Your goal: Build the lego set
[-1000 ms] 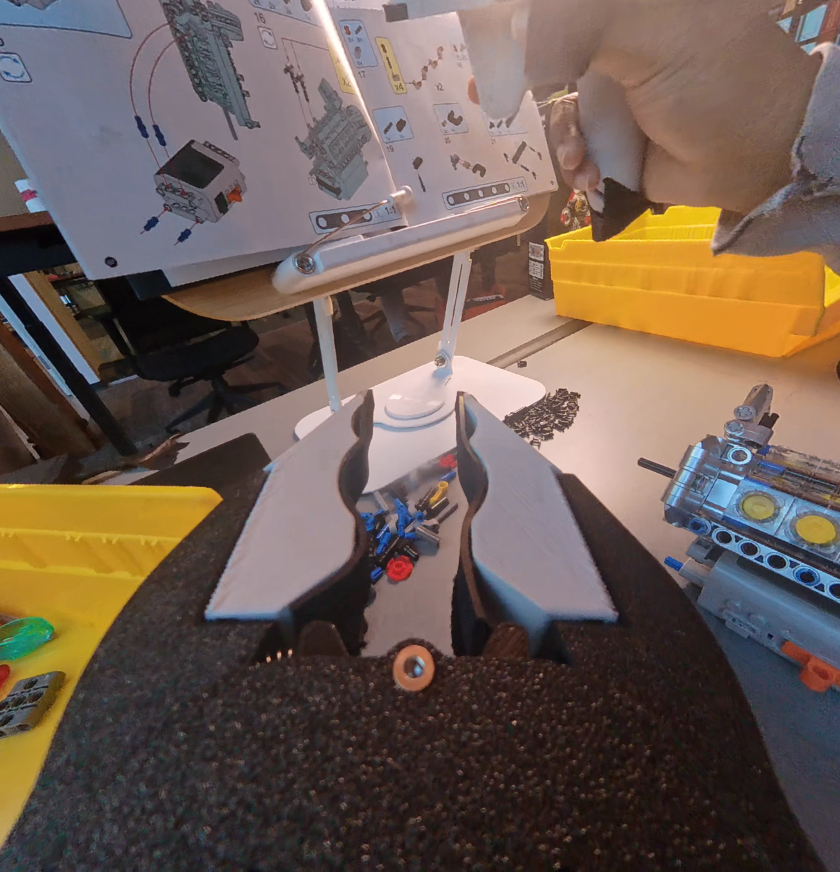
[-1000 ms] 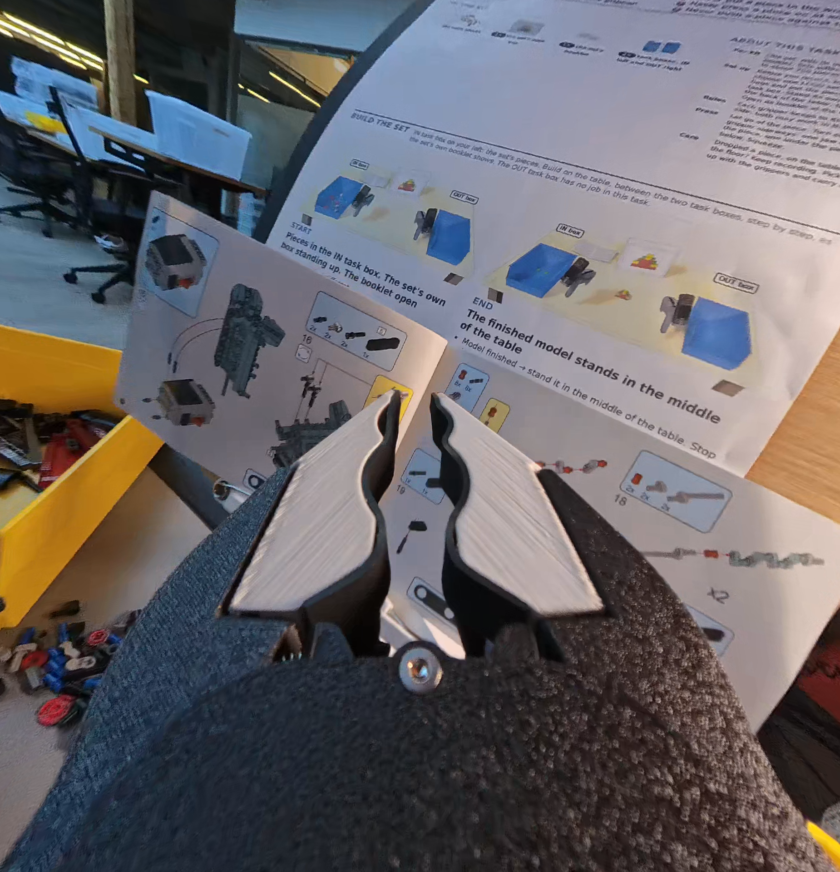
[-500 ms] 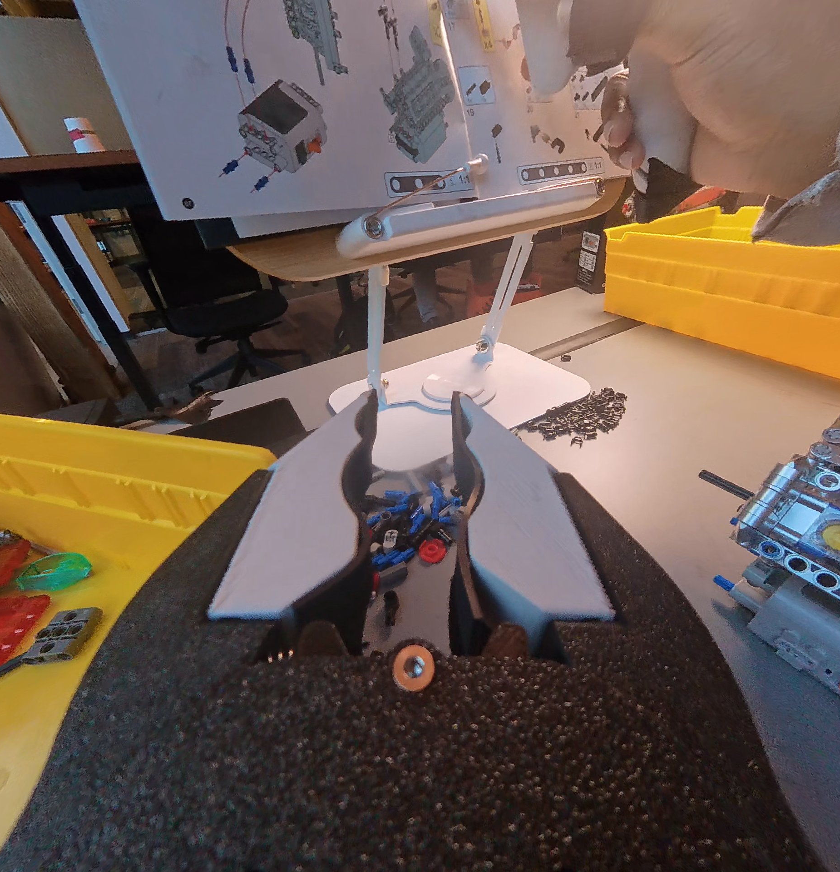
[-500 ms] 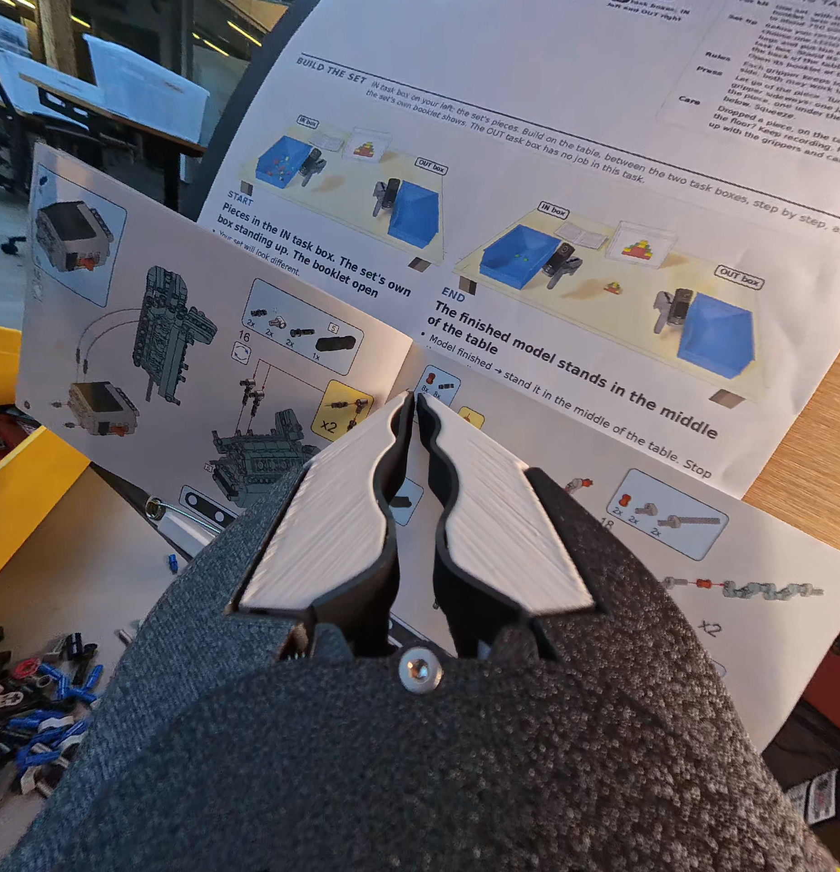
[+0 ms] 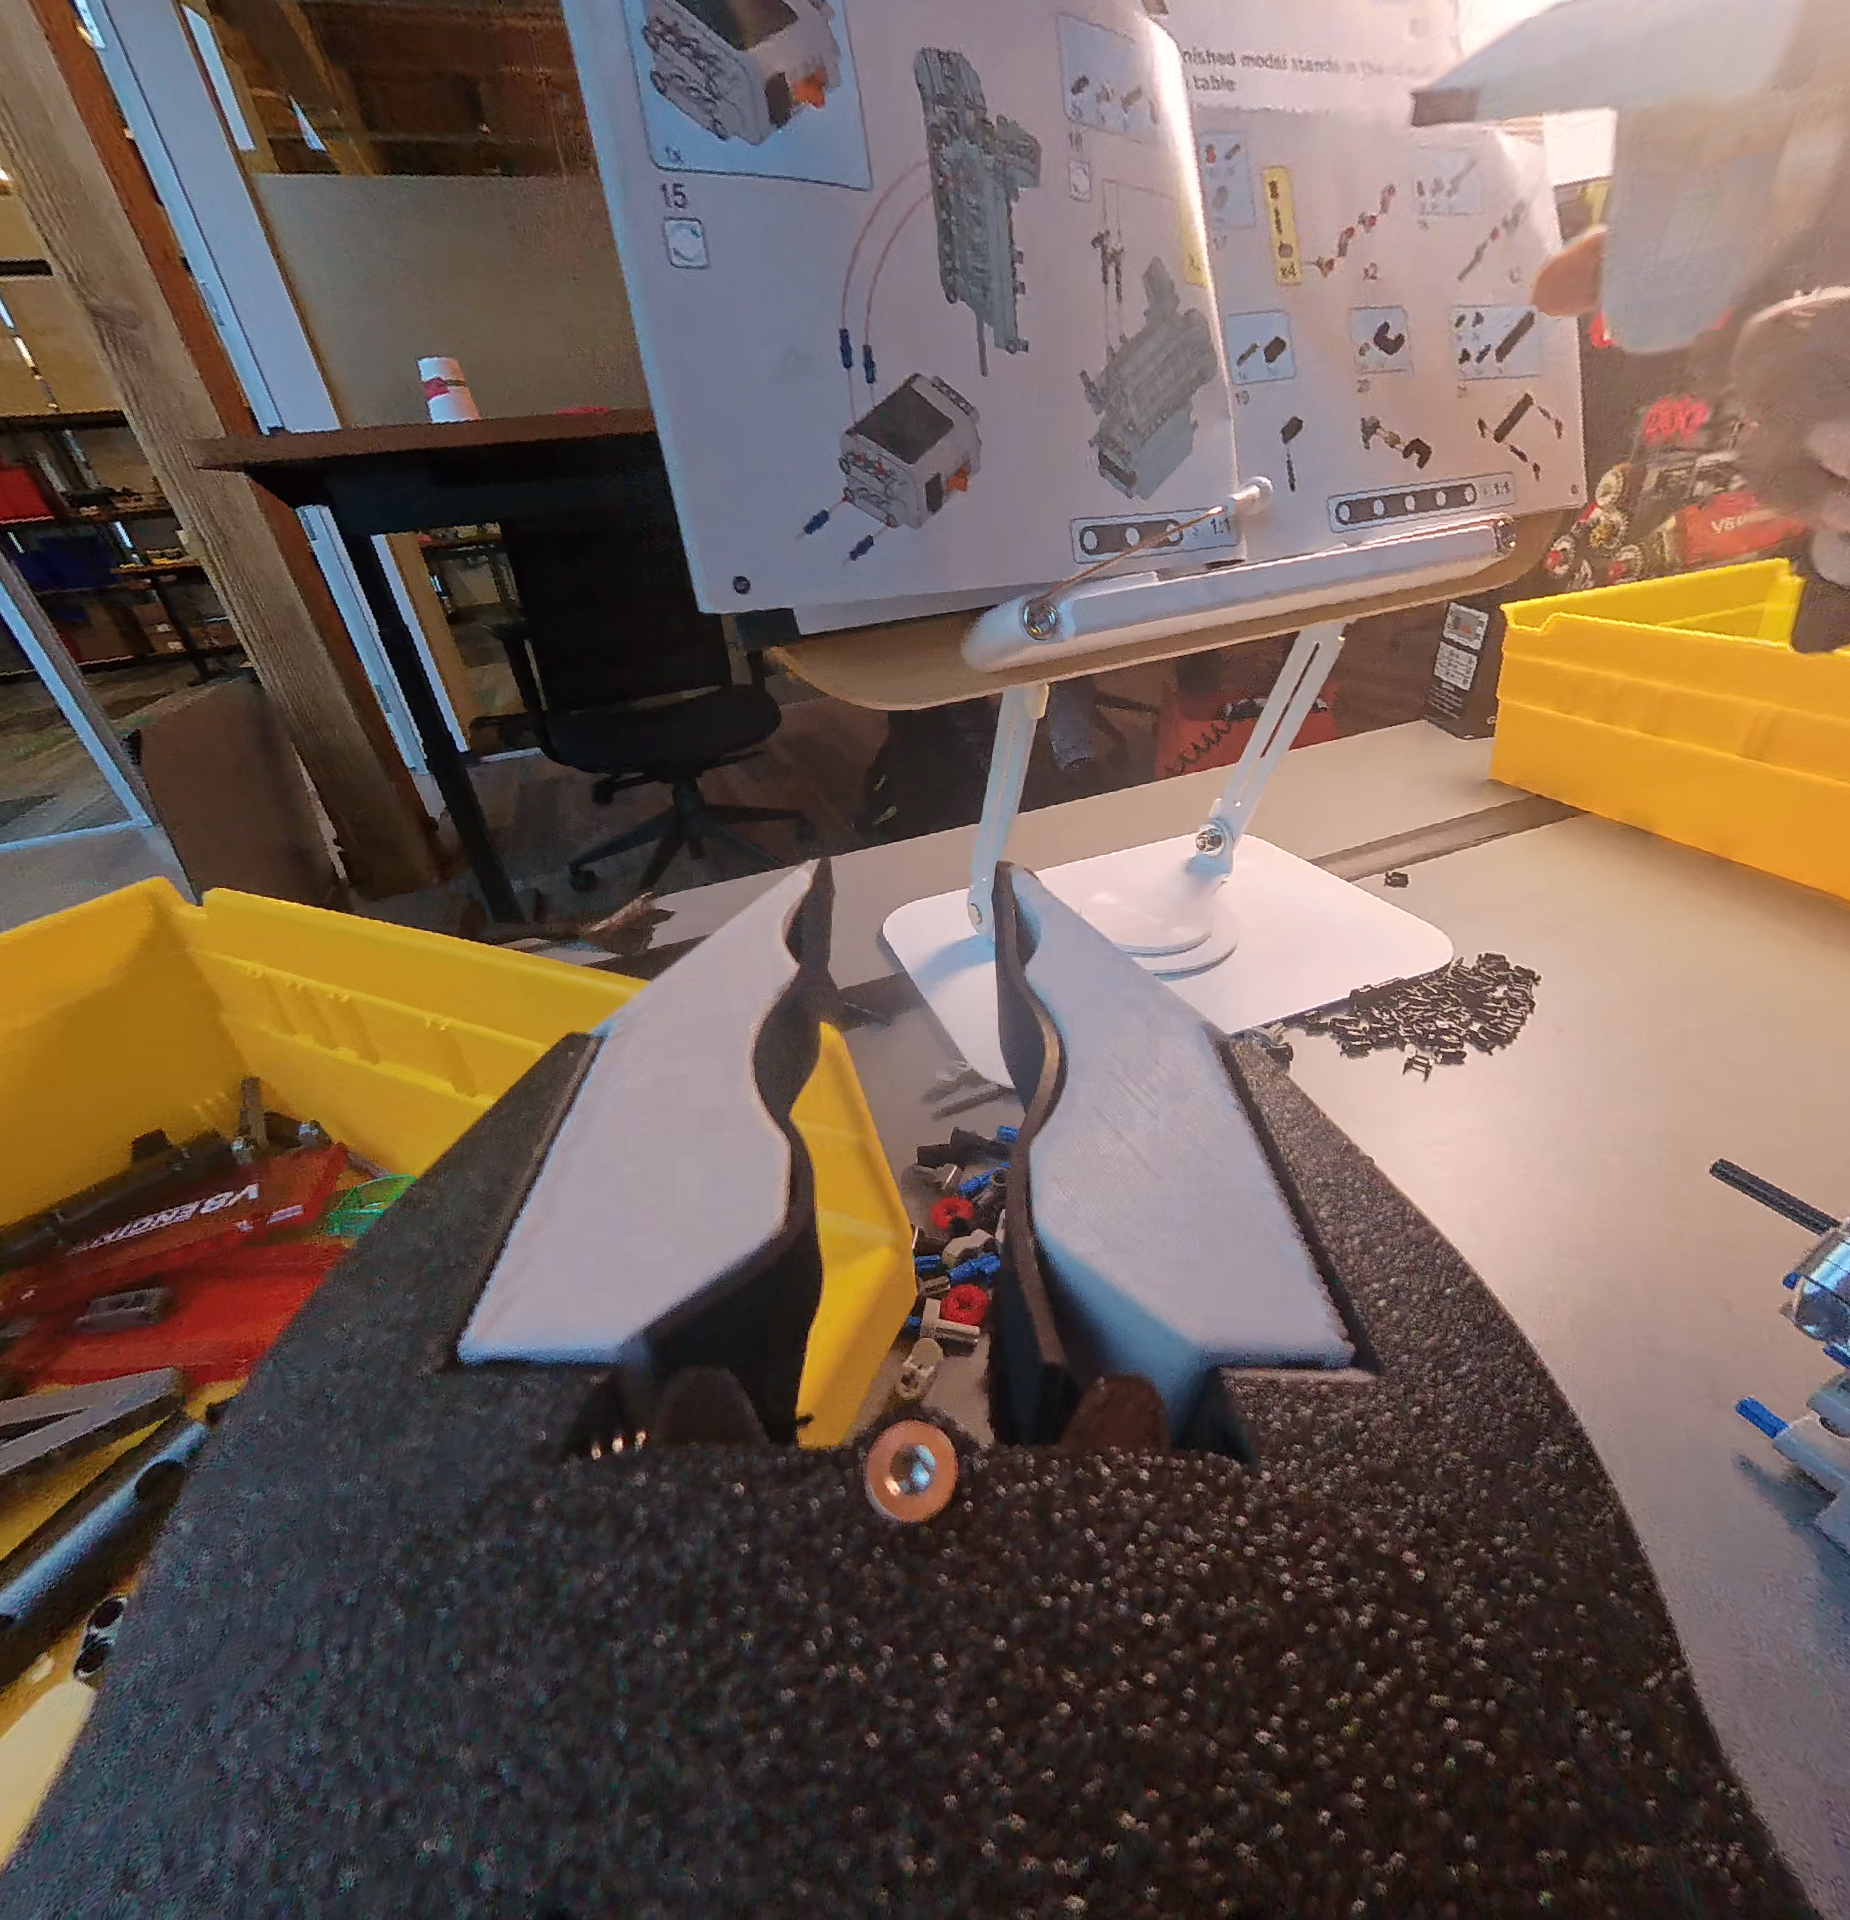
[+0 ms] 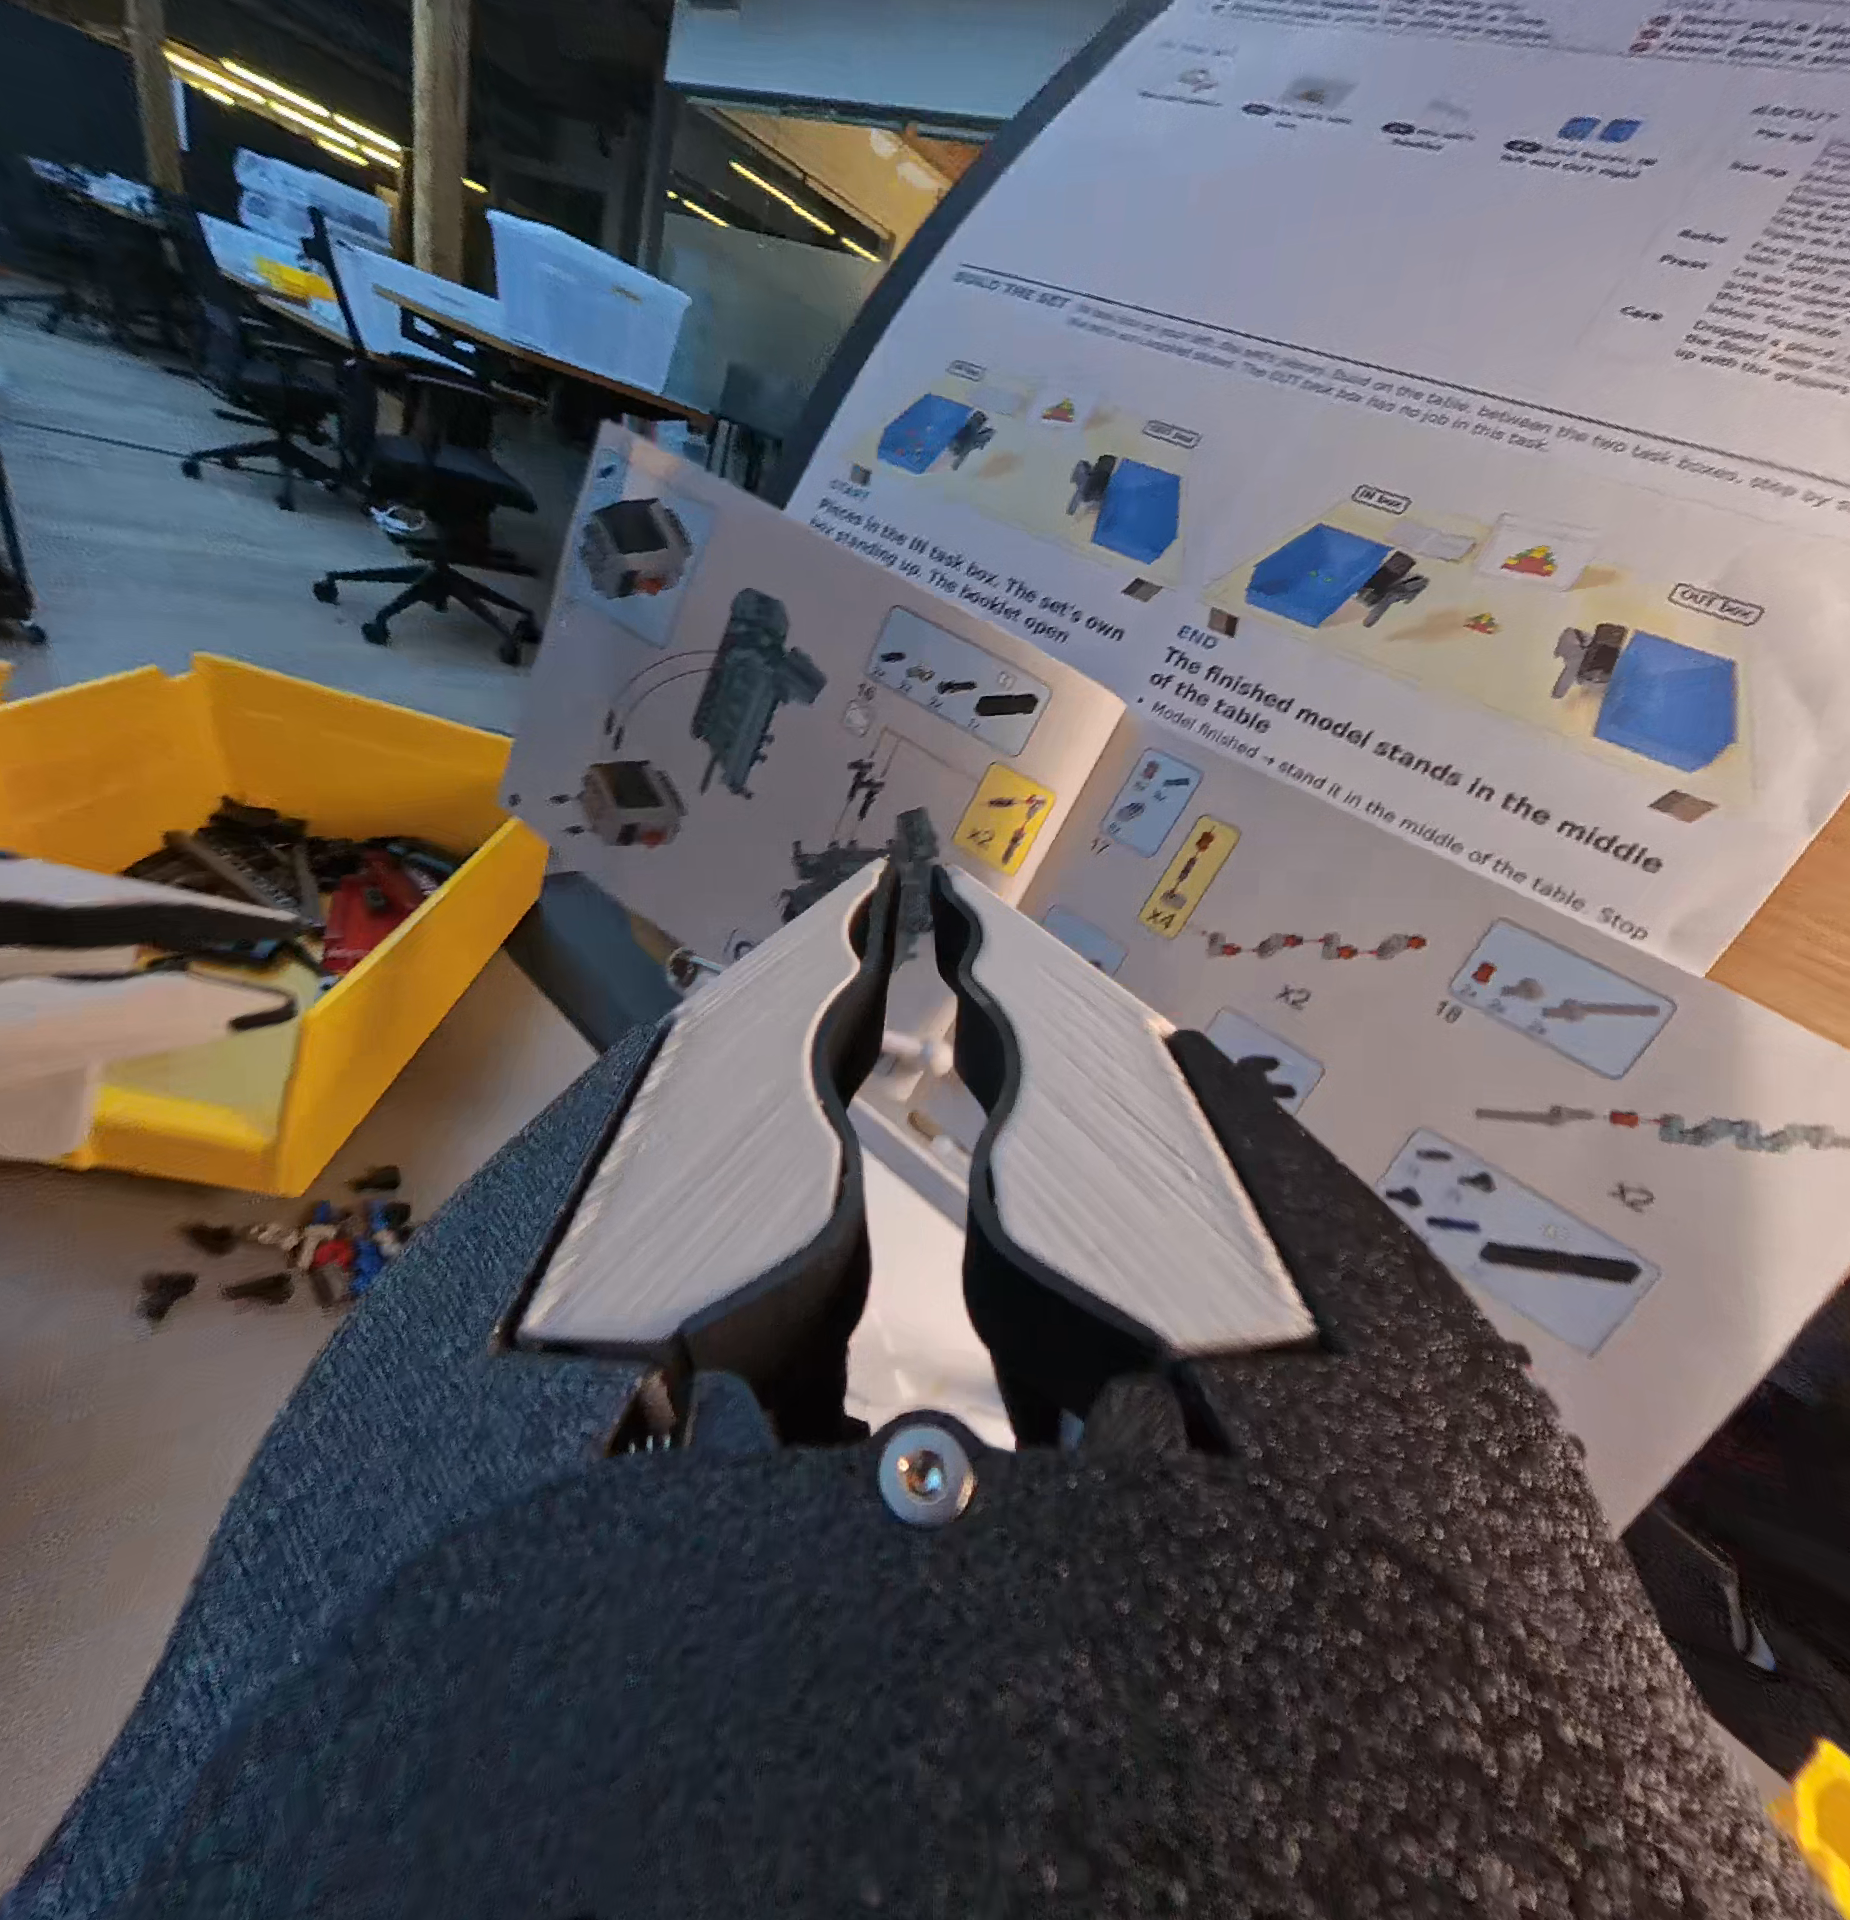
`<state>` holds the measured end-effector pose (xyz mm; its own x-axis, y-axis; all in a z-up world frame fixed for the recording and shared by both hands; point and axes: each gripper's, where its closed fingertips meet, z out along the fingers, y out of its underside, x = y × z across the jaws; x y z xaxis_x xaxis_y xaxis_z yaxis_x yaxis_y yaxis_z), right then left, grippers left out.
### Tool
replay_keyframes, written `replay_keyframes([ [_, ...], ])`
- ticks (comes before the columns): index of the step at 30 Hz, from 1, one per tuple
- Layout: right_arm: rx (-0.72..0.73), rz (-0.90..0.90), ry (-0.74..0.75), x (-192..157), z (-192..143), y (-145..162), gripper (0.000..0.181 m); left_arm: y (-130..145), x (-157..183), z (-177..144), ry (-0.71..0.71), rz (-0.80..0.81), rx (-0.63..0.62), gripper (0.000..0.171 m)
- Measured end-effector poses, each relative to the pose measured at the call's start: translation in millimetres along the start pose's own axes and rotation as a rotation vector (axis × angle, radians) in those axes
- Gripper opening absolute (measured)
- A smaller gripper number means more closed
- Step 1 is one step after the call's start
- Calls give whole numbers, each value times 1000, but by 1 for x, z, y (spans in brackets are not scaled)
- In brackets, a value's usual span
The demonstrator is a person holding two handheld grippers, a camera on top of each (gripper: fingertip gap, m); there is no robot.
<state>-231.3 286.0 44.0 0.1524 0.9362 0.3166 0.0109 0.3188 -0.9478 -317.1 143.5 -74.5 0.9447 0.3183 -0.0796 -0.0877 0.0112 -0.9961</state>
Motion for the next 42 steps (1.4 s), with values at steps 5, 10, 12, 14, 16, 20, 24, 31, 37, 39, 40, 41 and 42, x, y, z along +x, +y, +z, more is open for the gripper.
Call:
replay_keyframes([
  [5,-47,18,-75,-34,-65,21,12,3,-1,-1,2,-36,-8,29],
  [10,-105,143,-80,-56,-123,55,25,10,15,0,36,-13,-28,29],
  [12,-110,188,-59,-60,-137,71,35,14,24,1,59,-11,-40,29],
  [14,-99,206,-27,-59,-145,84,43,18,36,0,87,-9,-57,29],
  [16,-119,218,-42,-61,-145,93,56,21,49,-1,116,-2,-67,29],
  [20,-106,247,-40,-62,-141,100,67,20,72,-3,176,10,-67,29],
  [24,-132,249,-48,-68,-140,112,67,23,88,-4,223,24,-79,29],
  [31,-116,278,-5,-59,-140,115,68,22,85,-5,220,13,-74,29],
  [37,-126,313,14,-57,-138,125,70,21,84,-5,216,14,-72,29],
  [39,-123,298,14,-58,-138,124,70,23,84,-5,217,9,-78,29],
  [40,-122,292,12,-59,-138,124,70,25,84,-4,220,7,-82,29],
  [41,-124,285,10,-60,-138,124,70,26,84,-4,221,7,-87,29],
  [42,-127,278,10,-60,-138,124,69,27,84,-4,222,7,-89,29],
])
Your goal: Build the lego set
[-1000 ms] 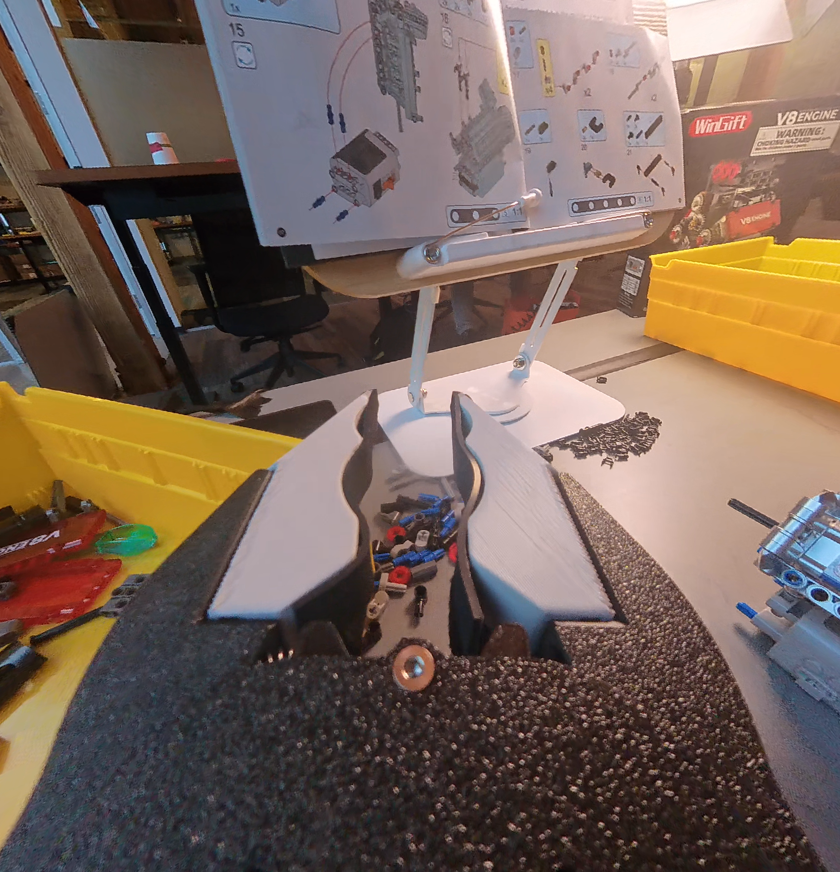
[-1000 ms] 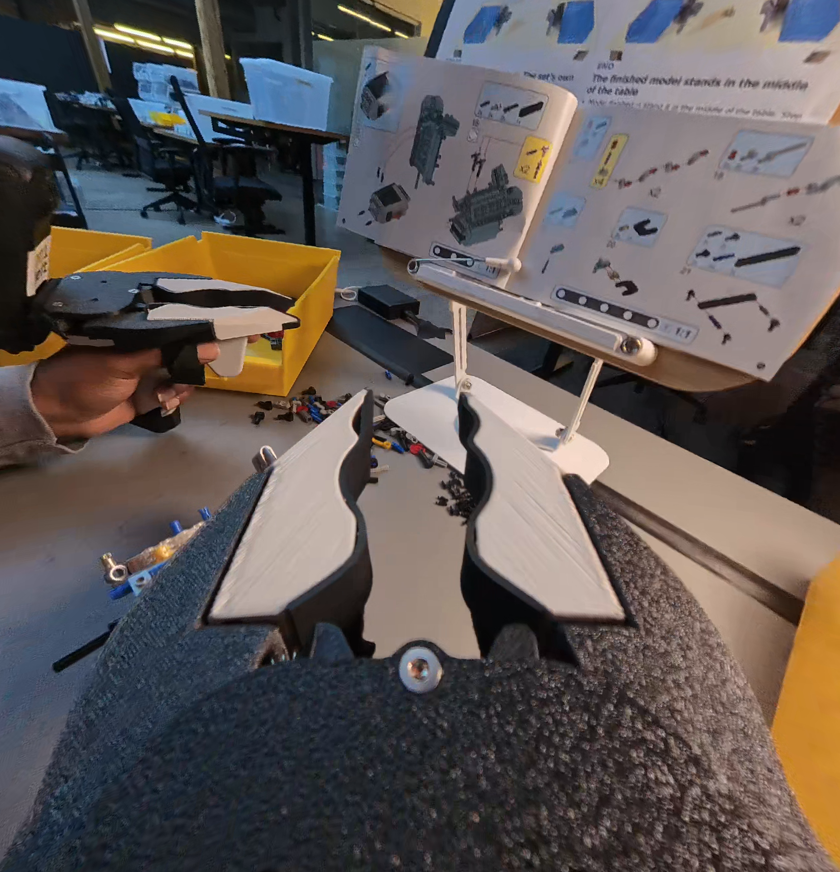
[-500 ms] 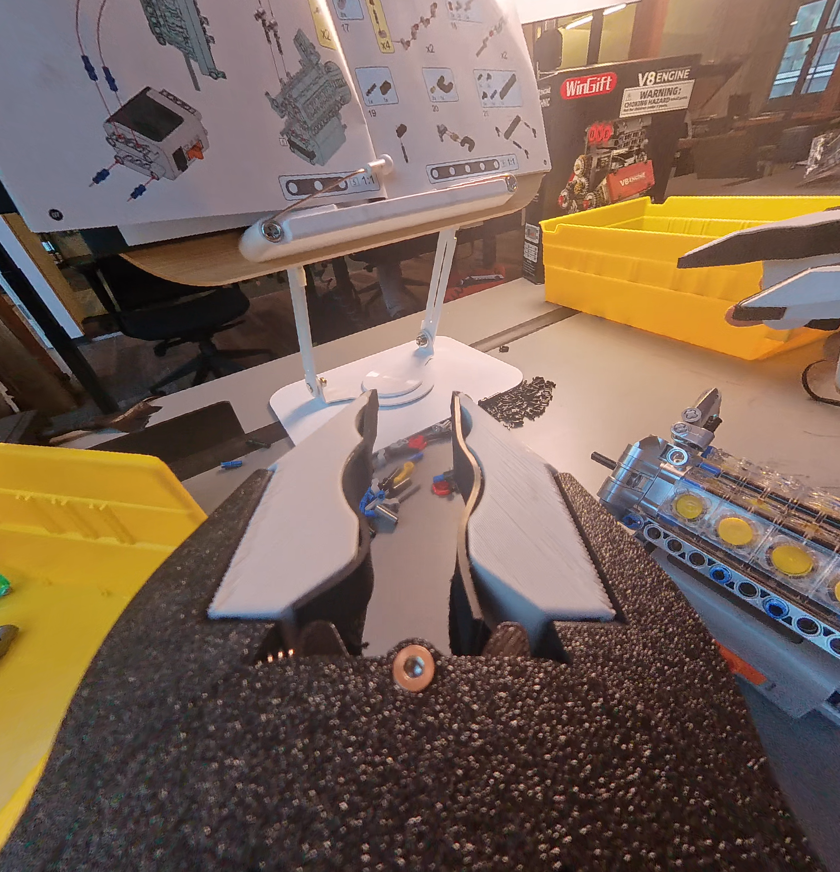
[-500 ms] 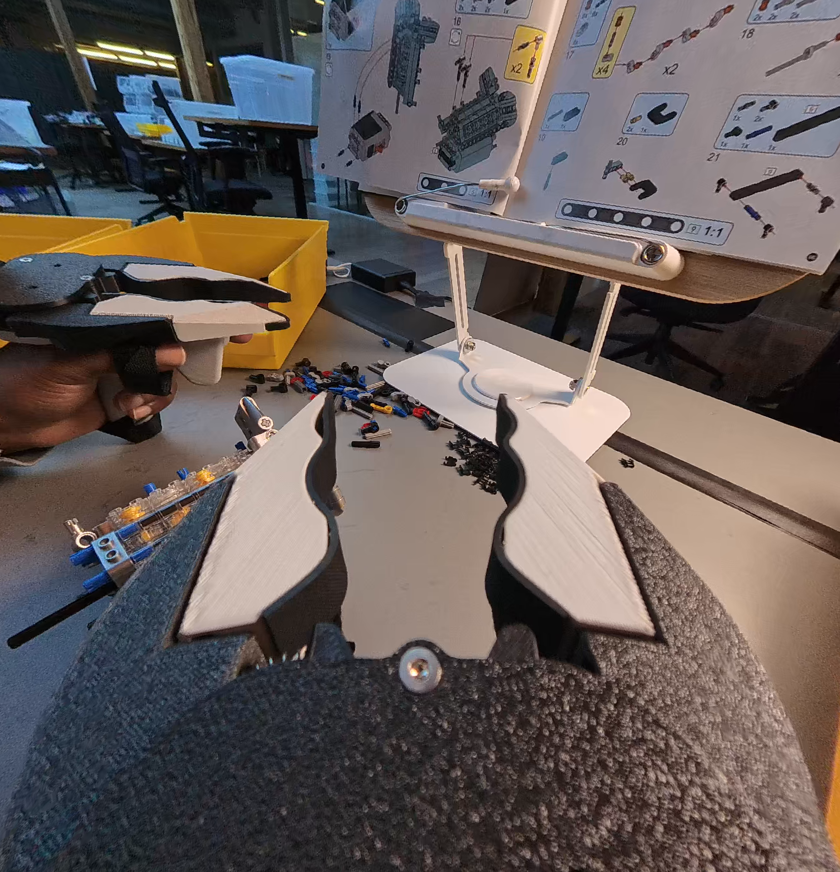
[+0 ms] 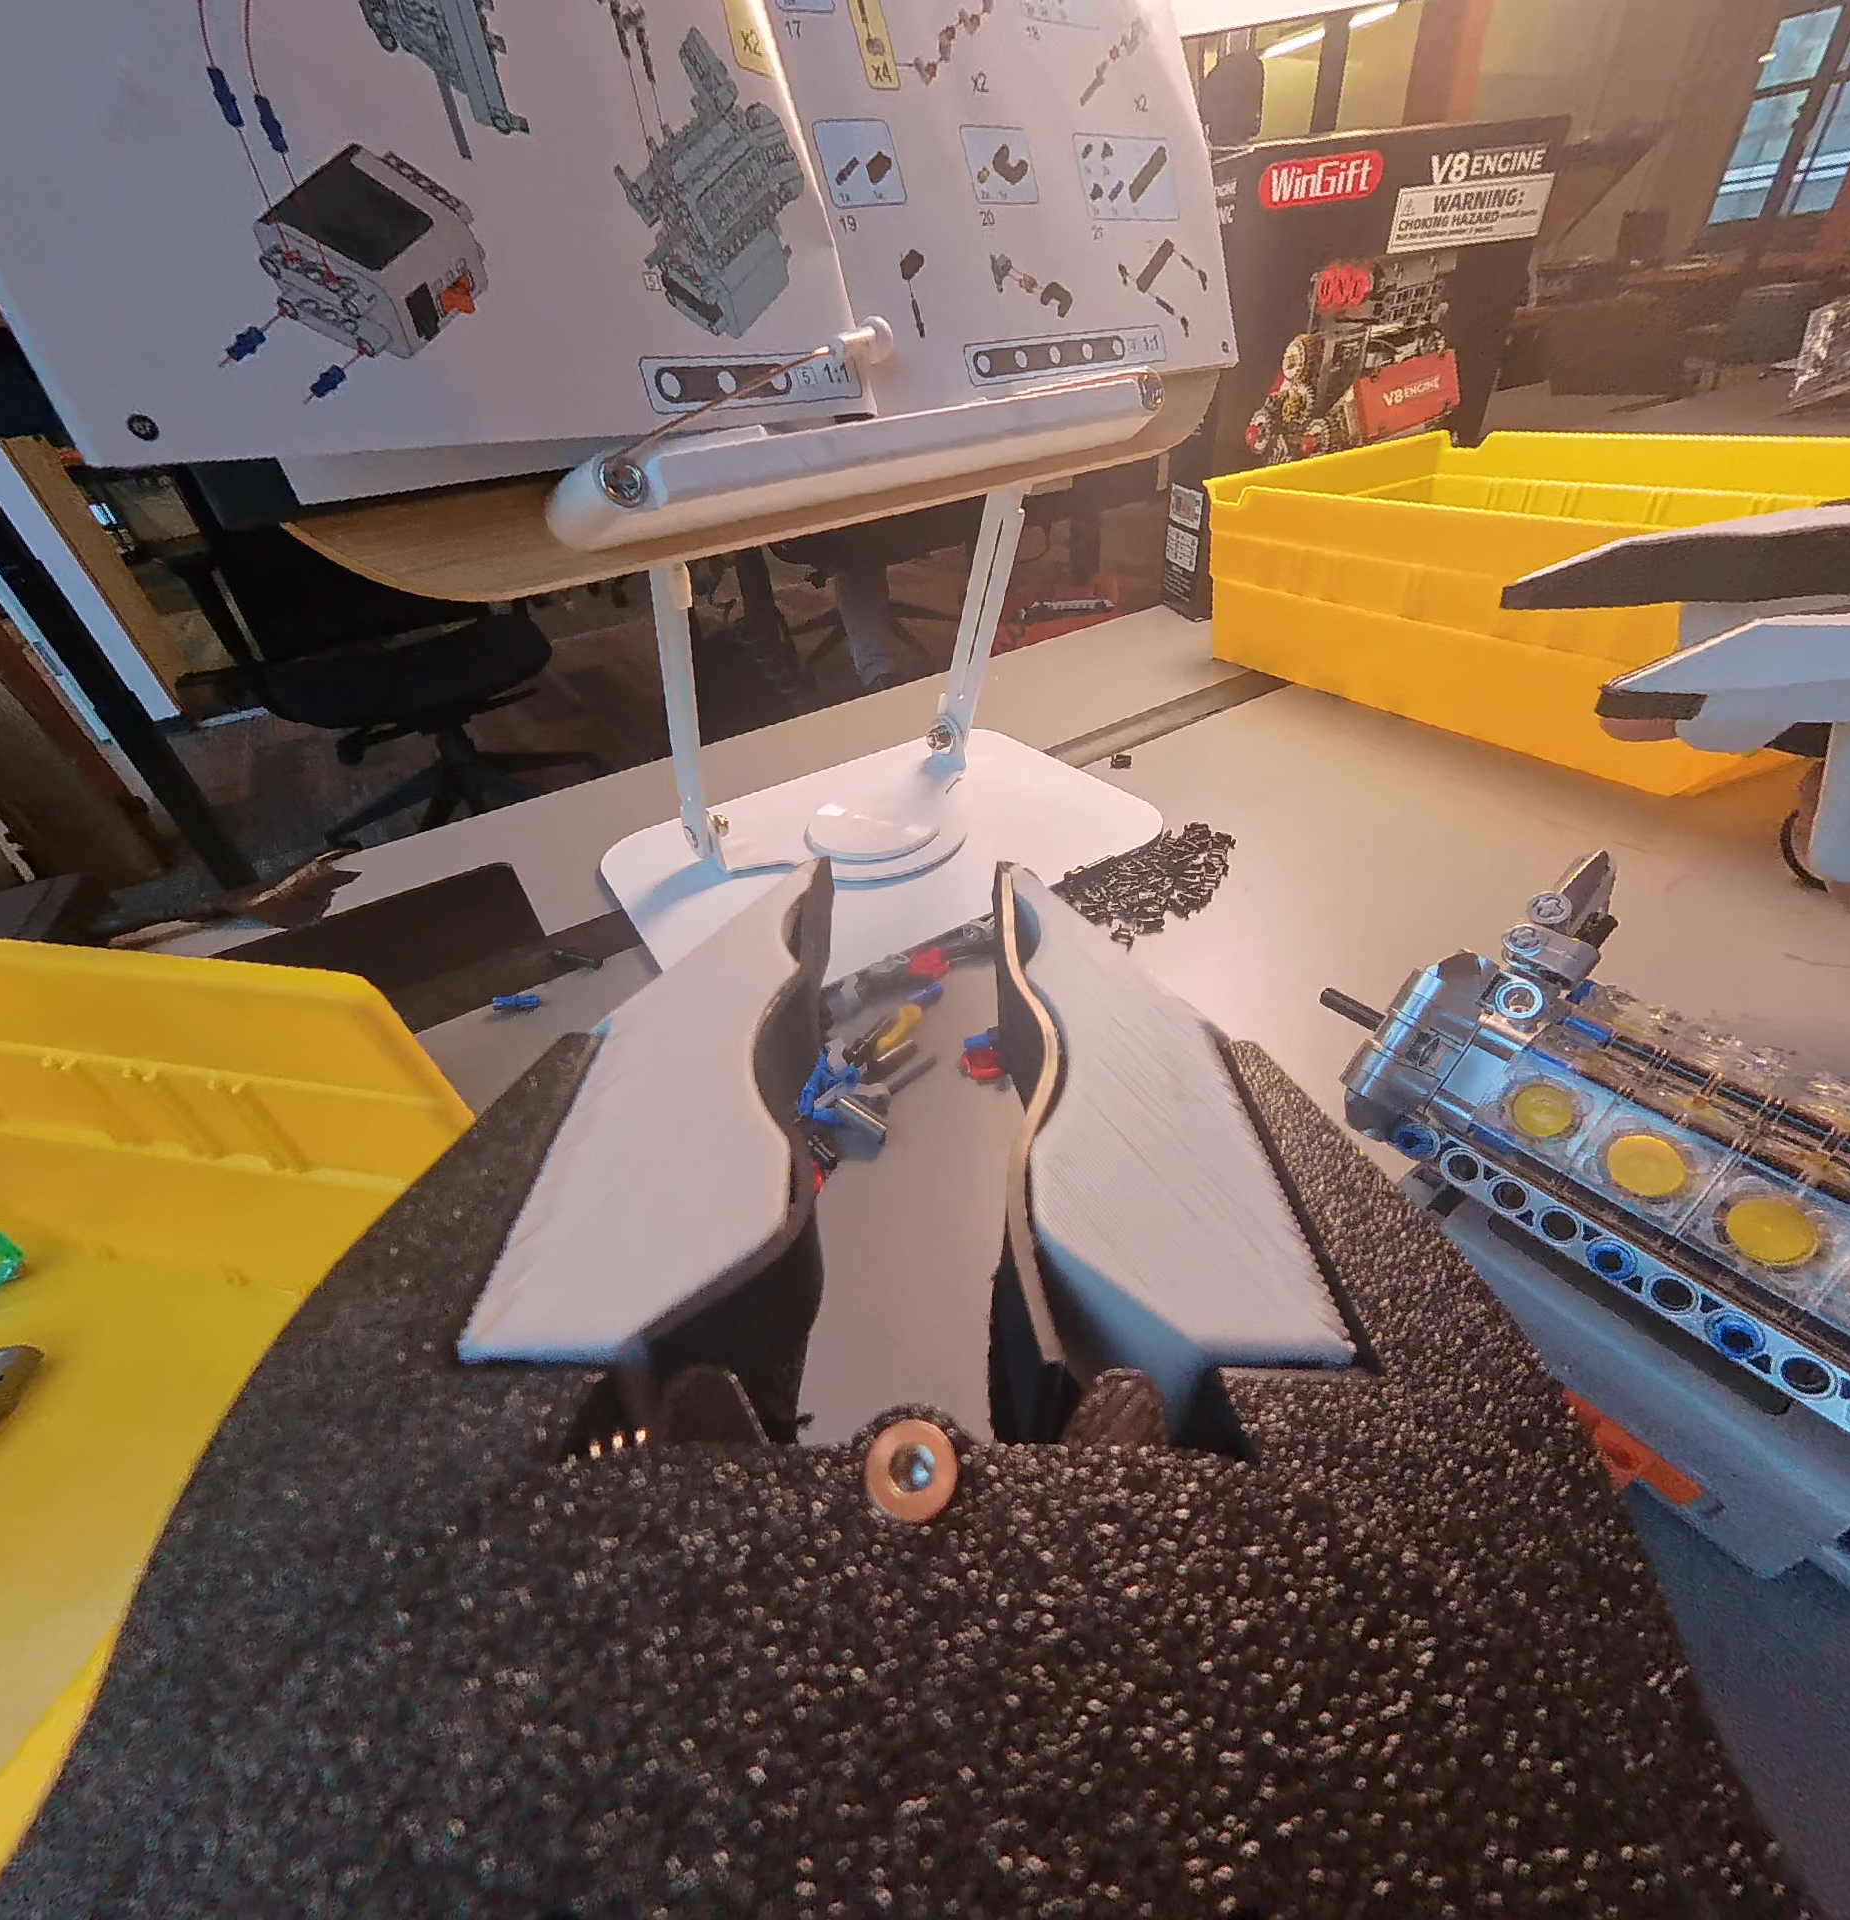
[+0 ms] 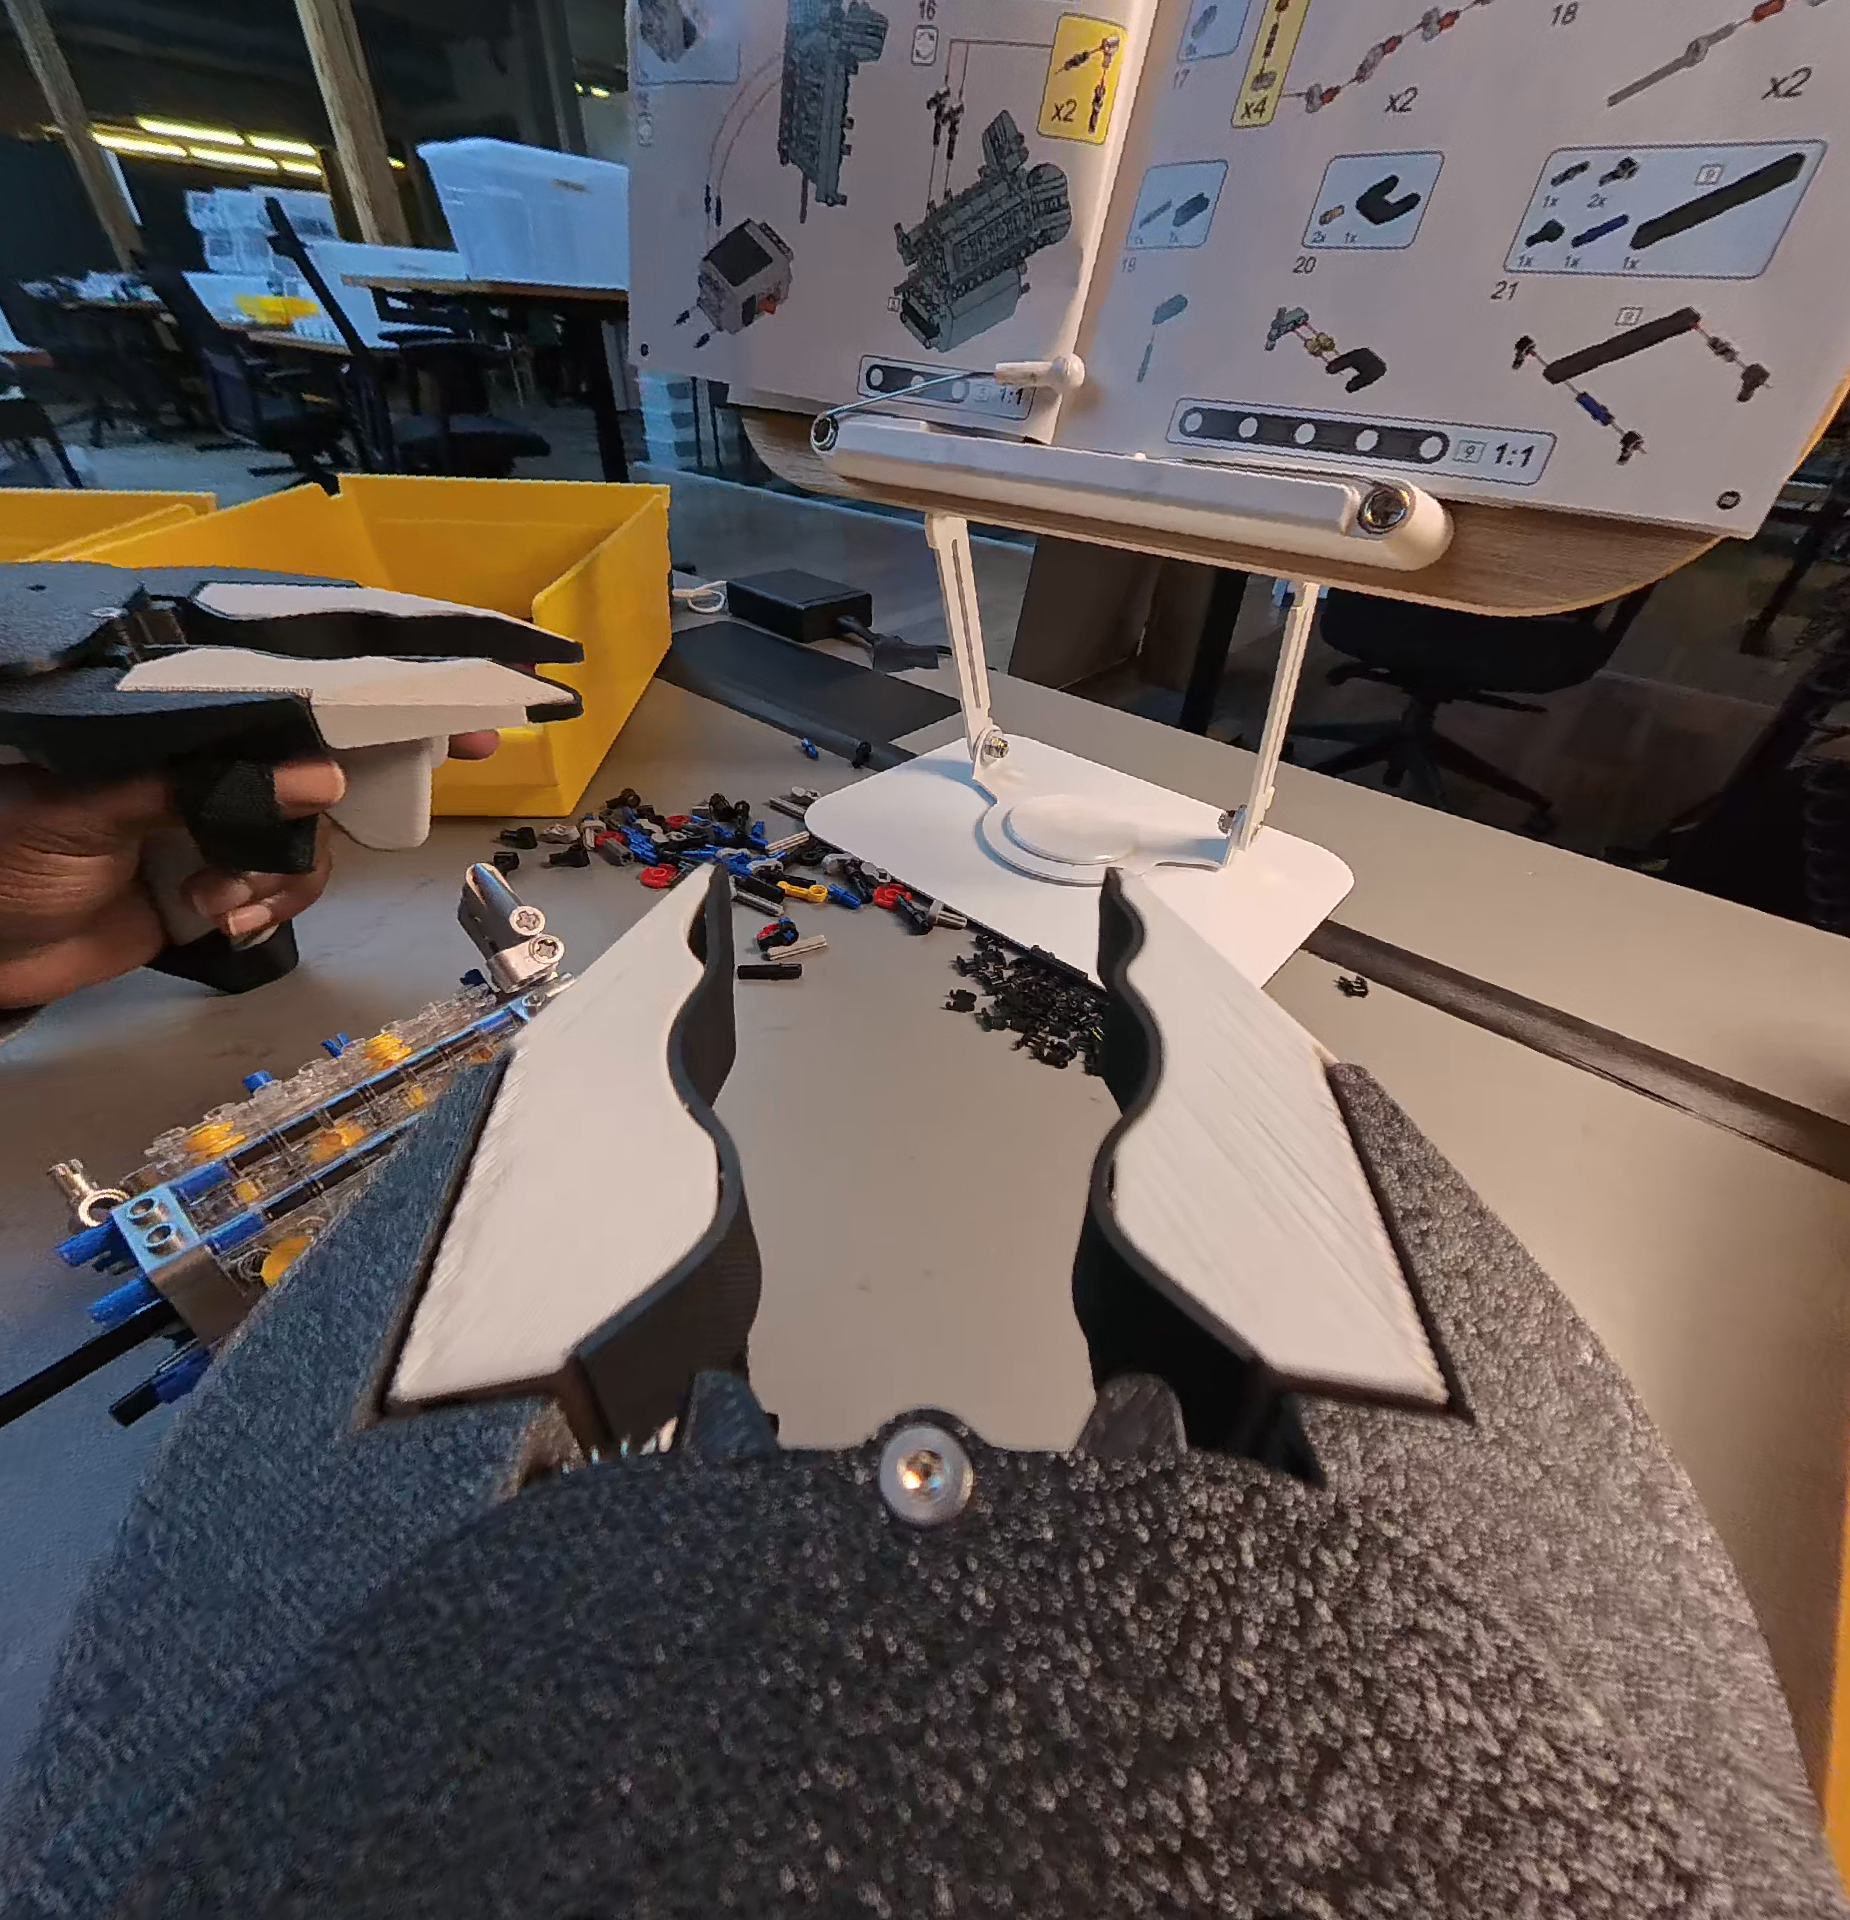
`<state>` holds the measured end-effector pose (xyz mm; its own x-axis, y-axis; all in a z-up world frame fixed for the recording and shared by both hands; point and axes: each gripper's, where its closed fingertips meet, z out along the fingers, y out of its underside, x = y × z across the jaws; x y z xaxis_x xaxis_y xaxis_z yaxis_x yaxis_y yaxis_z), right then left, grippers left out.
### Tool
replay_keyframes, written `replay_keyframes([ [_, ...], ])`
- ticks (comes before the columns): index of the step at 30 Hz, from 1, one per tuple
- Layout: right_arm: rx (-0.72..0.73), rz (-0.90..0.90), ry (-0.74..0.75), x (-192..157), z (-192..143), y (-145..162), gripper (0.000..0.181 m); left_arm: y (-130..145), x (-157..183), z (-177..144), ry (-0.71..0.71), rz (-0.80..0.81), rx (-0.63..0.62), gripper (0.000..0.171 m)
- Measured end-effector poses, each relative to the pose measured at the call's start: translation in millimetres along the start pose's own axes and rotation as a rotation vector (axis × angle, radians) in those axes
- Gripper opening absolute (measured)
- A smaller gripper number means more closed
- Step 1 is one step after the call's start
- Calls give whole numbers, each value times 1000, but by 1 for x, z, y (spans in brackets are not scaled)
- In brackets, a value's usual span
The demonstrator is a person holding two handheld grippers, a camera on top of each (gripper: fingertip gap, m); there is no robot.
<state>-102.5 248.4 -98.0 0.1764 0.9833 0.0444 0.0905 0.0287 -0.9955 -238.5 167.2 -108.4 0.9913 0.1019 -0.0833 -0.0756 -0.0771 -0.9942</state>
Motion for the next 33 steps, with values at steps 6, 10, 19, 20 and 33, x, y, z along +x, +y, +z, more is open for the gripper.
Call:
replay_keyframes([
  [6,-15,-34,5,-3,1,2,69,0,-2,-2,-15,-2,2,29],
  [10,-21,-44,9,-4,0,3,69,0,-4,-5,-29,-4,-6,29],
  [19,-29,-58,35,4,-2,4,68,-1,5,-34,8,-15,-14,30],
  [20,-28,-54,35,4,-2,4,68,0,6,-39,13,-13,-16,30],
  [33,-26,-162,175,41,-22,-29,62,5,20,-64,101,-3,-26,30],
])
